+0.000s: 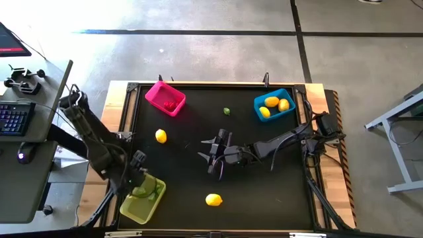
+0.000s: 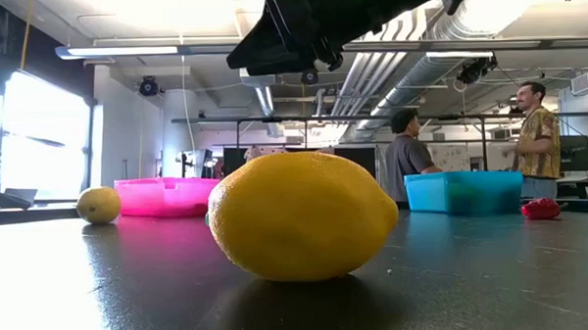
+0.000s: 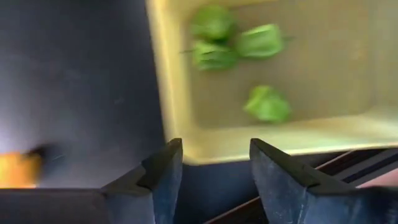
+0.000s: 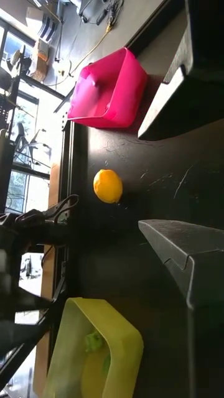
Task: Sort produce into baskets
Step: Put the yellow lemon into the blue bin
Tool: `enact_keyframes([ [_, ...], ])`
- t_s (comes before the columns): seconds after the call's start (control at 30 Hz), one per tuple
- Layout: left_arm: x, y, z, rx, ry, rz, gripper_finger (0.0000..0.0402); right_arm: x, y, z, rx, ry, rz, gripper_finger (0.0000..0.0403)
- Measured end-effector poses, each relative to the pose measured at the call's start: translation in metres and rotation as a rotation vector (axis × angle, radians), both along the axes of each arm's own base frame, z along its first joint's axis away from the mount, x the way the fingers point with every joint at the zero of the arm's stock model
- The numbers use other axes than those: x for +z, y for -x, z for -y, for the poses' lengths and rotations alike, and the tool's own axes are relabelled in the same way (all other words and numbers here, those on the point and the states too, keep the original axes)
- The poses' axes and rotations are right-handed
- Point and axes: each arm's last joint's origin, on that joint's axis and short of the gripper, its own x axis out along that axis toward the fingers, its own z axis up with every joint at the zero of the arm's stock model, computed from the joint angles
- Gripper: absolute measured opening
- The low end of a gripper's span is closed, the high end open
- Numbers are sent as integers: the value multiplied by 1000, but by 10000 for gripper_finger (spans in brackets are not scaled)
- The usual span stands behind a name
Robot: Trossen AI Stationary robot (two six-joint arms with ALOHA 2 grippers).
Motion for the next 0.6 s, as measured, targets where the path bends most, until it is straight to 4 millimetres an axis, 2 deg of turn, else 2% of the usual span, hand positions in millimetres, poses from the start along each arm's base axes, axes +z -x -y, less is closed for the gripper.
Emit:
enact_keyframes([
  [0.13,15,-15,-20,15,-83,-35,151,0,0,0,1,0,-1,211],
  [0.27,21,-32,-44,-35,-140,-65,124,-2,1,0,1,6,-23,211],
  [0.5,12,-59,-88,-129,-209,-201,59,-4,2,0,2,18,-50,211],
  [0.6,5,-67,-102,-230,-259,-290,28,-5,2,0,3,22,-57,211],
])
